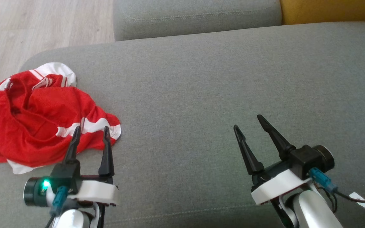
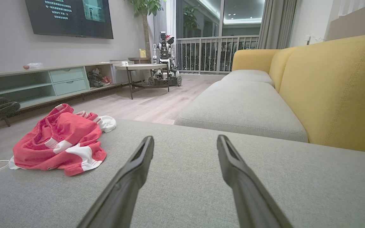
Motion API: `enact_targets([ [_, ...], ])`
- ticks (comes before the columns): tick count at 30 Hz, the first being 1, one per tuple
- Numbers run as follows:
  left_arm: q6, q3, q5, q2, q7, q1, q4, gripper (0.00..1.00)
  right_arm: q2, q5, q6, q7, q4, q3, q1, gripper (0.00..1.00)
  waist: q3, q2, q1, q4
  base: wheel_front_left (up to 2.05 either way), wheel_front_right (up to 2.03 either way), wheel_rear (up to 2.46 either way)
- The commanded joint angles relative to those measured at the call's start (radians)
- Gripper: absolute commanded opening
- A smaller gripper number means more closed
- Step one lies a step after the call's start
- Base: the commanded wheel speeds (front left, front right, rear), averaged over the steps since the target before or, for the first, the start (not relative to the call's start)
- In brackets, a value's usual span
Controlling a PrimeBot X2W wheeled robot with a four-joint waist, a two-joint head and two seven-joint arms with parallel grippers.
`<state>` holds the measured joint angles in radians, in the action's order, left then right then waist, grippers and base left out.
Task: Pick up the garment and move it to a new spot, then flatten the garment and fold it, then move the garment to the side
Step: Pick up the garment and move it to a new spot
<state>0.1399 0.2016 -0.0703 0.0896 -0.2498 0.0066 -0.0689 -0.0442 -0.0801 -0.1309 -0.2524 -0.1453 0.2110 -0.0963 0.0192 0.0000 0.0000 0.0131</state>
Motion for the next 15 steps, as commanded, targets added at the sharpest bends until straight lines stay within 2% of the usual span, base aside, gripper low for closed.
enact_targets([
  [1,-0.002,-0.046,0.001,0.0,-0.012,-0.051,0.025,1.0,-0.006,0.005,0.0,-0.009,0.028,0.015,-0.046,1.0,0.0,0.0,0.0,0.003,0.0,0.0,0.0],
  [8,-0.002,-0.073,-0.009,-0.015,-0.012,-0.052,0.008,1.0,-0.006,0.007,0.0,-0.009,0.029,0.009,-0.049,1.0,-0.002,0.0,0.0,0.03,0.0,0.0,0.0],
  [15,-0.013,-0.084,-0.015,-0.028,-0.012,-0.056,-0.001,1.0,-0.006,0.018,0.0,-0.009,0.028,0.008,-0.031,1.0,0.005,0.0,0.0,0.121,0.0,0.0,0.0],
])
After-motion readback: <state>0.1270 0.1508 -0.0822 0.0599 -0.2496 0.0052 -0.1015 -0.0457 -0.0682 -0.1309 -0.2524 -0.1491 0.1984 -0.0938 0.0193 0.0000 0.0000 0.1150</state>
